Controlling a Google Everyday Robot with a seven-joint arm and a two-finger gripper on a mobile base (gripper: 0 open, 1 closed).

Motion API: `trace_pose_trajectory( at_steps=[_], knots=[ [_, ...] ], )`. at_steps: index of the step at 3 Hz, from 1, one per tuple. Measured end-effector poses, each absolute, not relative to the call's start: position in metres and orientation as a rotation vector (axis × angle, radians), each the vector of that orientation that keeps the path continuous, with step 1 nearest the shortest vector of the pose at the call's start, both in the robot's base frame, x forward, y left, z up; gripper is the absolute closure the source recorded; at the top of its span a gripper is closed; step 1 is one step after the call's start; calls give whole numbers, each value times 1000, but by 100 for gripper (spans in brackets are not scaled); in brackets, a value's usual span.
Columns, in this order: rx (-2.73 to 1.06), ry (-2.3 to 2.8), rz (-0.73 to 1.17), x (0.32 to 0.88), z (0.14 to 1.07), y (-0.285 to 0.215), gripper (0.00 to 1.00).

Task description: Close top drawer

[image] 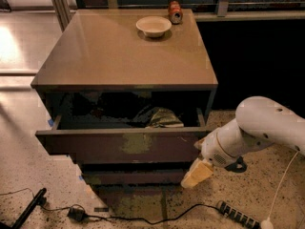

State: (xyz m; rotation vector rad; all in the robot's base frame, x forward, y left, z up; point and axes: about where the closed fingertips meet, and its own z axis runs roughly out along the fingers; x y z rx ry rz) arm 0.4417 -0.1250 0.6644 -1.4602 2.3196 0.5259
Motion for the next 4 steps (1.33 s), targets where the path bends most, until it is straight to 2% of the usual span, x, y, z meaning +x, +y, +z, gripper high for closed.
trace_pose_trajectory(
  at_steps=[2,3,4],
  knots=[
    [-1460,2320,526,442,664,-125,68],
    [-1450,2317,525,444,663,-124,98],
    [-1345,2285,518,470,650,-114,100]
  ],
)
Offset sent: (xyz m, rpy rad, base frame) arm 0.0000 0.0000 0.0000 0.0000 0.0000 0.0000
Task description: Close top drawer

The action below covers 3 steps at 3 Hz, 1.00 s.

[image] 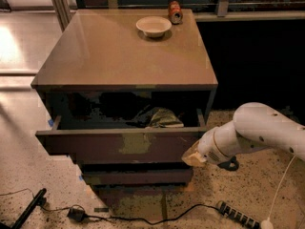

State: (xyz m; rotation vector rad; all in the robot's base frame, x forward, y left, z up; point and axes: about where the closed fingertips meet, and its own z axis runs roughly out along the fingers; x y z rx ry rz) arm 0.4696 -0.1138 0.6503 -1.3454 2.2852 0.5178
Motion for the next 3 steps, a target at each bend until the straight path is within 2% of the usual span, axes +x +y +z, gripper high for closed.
trace_pose_trajectory(
  at_steps=[1,2,3],
  knots=[
    [-1268,2243,504,506,645,-103,100],
    [-1262,2239,499,509,644,-103,82],
    [-1262,2239,499,509,644,-103,50]
  ],
)
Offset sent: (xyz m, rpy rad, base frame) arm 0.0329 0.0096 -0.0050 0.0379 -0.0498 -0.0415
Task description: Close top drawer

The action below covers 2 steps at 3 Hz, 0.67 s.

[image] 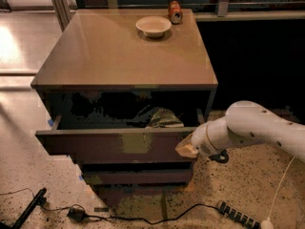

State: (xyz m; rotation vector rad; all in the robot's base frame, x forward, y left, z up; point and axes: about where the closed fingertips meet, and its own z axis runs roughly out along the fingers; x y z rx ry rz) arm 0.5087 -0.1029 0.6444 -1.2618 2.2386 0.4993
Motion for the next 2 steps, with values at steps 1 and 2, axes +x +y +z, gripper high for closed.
trace_pose_trajectory(
  at_steps=[1,2],
  knots=[
    [-1262,2239,499,509,644,-103,28],
    [-1262,2239,499,509,644,-103,4]
  ],
)
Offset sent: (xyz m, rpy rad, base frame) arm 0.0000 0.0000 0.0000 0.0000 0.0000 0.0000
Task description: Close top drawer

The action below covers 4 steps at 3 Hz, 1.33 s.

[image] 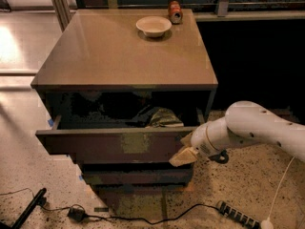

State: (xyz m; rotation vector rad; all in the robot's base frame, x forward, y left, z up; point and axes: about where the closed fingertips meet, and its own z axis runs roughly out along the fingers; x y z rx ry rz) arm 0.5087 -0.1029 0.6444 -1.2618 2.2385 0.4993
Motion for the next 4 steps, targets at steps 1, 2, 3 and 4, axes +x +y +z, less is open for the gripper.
trace_pose_trajectory(
  at_steps=[1,2,3,4],
  knots=[
    [-1262,2239,499,509,644,-103,0],
    [-1262,2238,499,509,644,-103,0],
    [-1262,2238,499,509,644,-103,12],
    [-1262,2238,499,509,644,-103,35]
  ],
)
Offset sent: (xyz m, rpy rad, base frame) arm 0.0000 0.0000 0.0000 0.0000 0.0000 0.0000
